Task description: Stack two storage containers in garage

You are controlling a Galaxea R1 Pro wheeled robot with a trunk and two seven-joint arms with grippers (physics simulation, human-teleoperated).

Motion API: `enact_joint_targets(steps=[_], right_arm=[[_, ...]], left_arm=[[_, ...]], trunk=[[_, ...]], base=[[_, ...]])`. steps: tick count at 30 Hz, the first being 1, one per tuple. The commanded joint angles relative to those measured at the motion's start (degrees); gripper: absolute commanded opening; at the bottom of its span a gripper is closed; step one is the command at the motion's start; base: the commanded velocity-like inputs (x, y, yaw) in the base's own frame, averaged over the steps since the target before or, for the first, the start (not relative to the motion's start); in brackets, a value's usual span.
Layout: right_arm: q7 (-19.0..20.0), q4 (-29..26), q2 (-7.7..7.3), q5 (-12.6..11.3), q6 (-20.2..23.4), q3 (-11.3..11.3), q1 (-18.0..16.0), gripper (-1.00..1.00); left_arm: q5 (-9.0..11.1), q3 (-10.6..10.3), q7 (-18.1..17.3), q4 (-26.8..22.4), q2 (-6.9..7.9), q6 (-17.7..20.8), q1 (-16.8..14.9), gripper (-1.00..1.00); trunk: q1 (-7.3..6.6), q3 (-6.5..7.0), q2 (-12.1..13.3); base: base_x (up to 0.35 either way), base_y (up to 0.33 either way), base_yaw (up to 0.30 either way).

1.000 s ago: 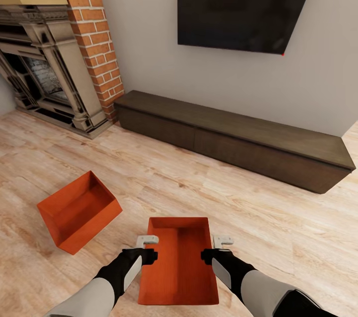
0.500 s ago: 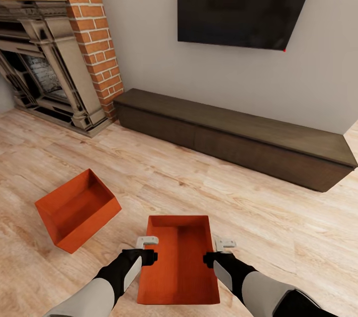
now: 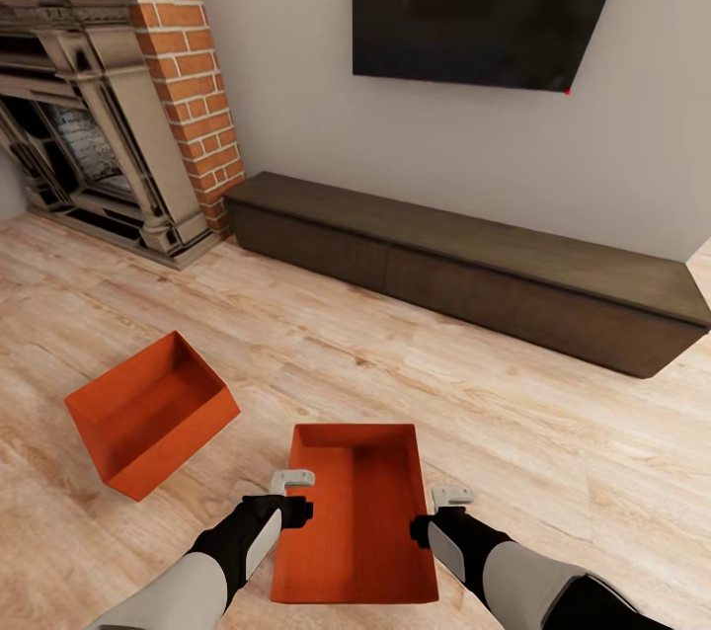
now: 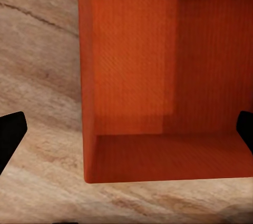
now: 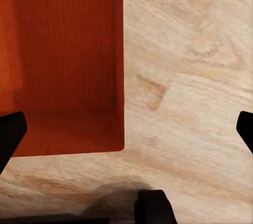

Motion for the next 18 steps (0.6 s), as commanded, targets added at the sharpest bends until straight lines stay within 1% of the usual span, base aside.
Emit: enact_joint_targets(steps=[1, 8, 18], right_arm=[[-0.3, -0.1, -0.03, -0.4, 0.3, 0.5, 0.0, 1.00], [-0.3, -0.1, -0.04, -0.4, 0.2, 0.4, 0.0, 1.00], [-0.3, -0.1, 0.01, -0.5, 0.1, 0.4, 0.0, 1.00]], left_arm=[[0.3, -0.2, 0.3, -0.1, 0.00, 0.3, 0.0, 1.00], [0.3, -0.1, 0.4, -0.1, 0.01, 0.3, 0.0, 1.00], [0.9, 0.0, 0.4, 0.8, -0.01, 0.6, 0.0, 1.00]], trunk=[[0.22, -0.23, -0.4], [1.76, -1.48, -3.2], [3.95, -3.28, -7.3]], base=[[0.000, 0.000, 0.000], [0.000, 0.000, 0.000], [0.000, 0.000, 0.000]])
